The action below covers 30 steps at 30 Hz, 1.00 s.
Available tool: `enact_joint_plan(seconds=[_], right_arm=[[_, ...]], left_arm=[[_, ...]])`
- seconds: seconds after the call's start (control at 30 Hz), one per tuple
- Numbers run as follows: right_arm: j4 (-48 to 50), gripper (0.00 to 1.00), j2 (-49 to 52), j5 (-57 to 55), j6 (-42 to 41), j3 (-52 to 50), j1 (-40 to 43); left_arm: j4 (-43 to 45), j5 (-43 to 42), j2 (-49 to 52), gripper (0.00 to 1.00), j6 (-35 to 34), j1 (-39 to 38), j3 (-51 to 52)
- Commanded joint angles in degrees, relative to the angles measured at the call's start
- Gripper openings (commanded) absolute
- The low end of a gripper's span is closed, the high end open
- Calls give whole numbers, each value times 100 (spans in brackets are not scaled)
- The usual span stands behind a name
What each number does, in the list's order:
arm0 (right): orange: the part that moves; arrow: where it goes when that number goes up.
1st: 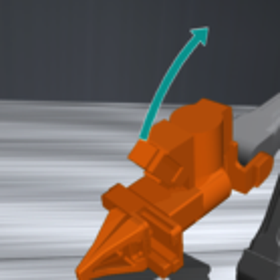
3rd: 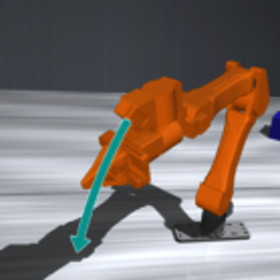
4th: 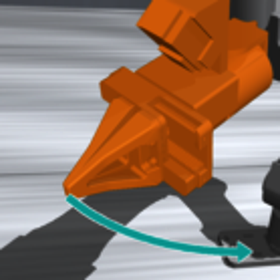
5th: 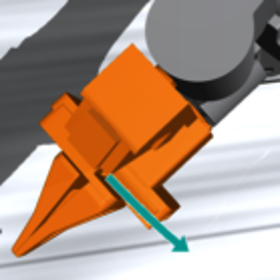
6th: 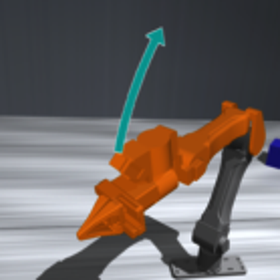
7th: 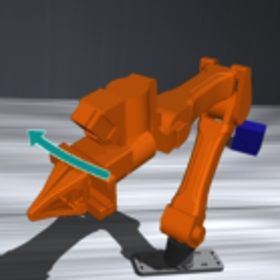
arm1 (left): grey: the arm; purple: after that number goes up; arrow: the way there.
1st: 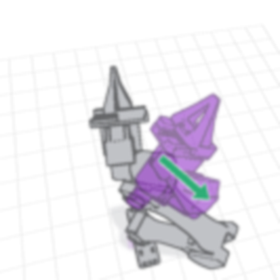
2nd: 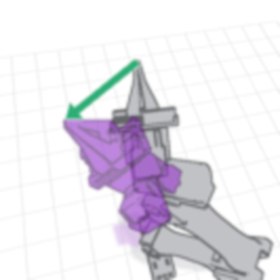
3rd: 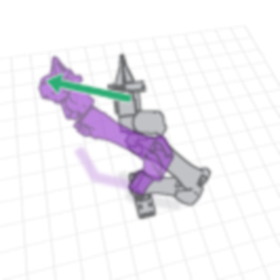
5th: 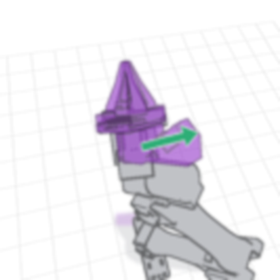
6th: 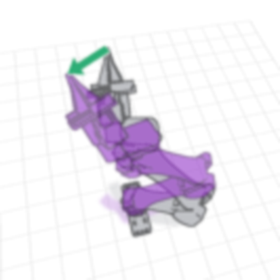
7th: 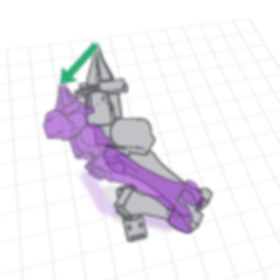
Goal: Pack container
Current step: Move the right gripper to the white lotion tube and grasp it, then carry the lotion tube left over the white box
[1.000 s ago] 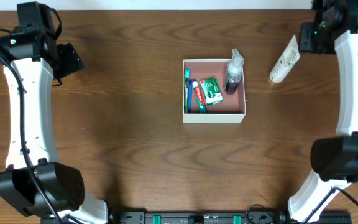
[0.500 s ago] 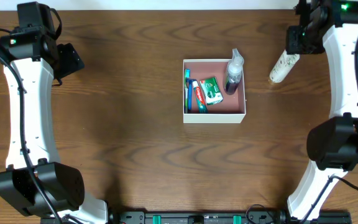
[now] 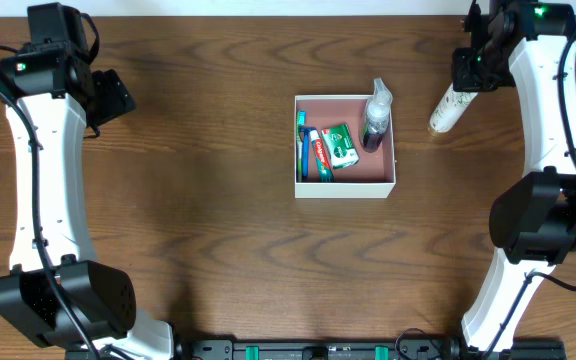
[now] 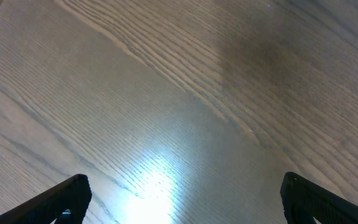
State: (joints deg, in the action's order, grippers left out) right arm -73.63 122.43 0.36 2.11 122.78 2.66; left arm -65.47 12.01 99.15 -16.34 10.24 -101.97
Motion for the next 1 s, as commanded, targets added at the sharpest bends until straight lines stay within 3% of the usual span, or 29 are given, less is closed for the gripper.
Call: enact_joint_plan(seconds=[0.0,0.2,0.53,0.83,0.97], right_arm=[[-7,1,17,-144,-175,-2,-48],[-90,1,-240,-96,-868,581,-66],[-404,1,-1095,374,-935,2660,-719],[-2315,1,-1464,254,-1456,2761,-1641],[-2367,1,-1469,271,-1532,2658,-1969]], left_arm=[[-7,48,9,98,-31,9,20],[-7,50,9,98,-28,9,20],[-7,50,9,98,-28,9,20],[-7,48,9,98,-31,9,20],[-7,50,9,98,-28,9,20]])
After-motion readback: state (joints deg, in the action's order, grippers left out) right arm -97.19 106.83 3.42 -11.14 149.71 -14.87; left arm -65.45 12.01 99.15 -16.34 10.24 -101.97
